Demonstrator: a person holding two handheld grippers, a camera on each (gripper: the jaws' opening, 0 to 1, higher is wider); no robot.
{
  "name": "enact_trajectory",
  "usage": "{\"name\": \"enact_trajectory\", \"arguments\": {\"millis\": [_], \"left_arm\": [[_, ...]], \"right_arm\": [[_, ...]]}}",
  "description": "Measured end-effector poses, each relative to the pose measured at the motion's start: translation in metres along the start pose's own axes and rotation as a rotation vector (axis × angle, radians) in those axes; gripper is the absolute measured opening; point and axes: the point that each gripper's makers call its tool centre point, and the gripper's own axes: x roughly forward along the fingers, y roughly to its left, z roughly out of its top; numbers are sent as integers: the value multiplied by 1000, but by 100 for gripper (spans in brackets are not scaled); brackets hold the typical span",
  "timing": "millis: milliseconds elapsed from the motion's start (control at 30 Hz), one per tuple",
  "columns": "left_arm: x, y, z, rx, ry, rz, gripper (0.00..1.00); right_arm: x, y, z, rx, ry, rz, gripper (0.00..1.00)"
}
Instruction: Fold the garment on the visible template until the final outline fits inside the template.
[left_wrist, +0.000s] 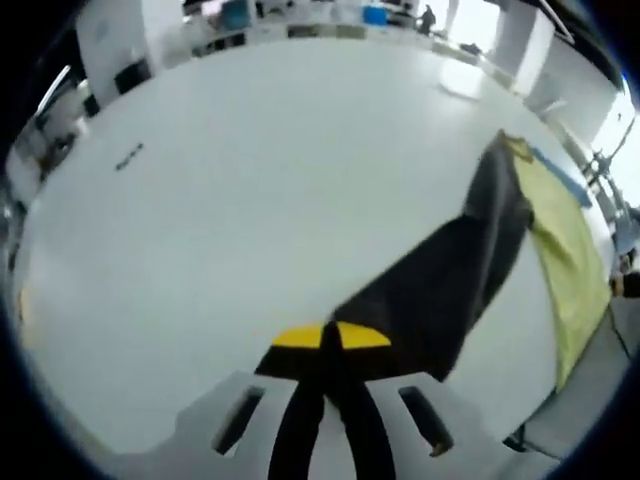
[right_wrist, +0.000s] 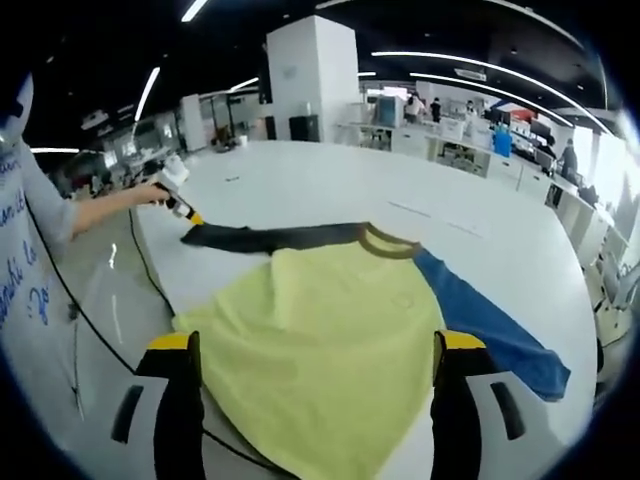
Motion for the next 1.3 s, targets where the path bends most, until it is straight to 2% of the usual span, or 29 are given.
{"name": "enact_trajectory", "arguments": {"millis": [100,200,333,533,700,867,933,1100,1167,1233,1300], "left_arm": [[-1,1,3,6,-6,7,0],[-4,5,11,18,-36,32,0],[-10,15,23,10,-79,69,0],[-12,30,32,-18,-121,103,0],[-7,41,39,-35,-145,117,0],[-6,44,46,-33,-144,125,0],[-4,46,46,-32,-136,131,0],[-4,46,34,-29,-94,135,0],[-7,52,26,-5,-67,170,0],[-8,62,23,-3,-63,174,0],[-13,60,20,-18,-76,165,0]], "right_arm": [[0,0,0,3,-1,-4,95],[-1,-2,0,1,2,-13,96],[-1,-3,0,1,5,-21,99],[-2,-5,-1,-5,18,-32,100],[-2,-5,4,-11,17,-35,100],[-2,-7,5,-18,25,-41,100],[-2,-7,5,-16,24,-43,100],[-4,-9,1,-9,28,-50,100],[-4,-9,-1,-6,29,-49,100],[-4,-9,-2,-4,29,-47,100],[-3,-9,-1,-3,25,-43,100]]}}
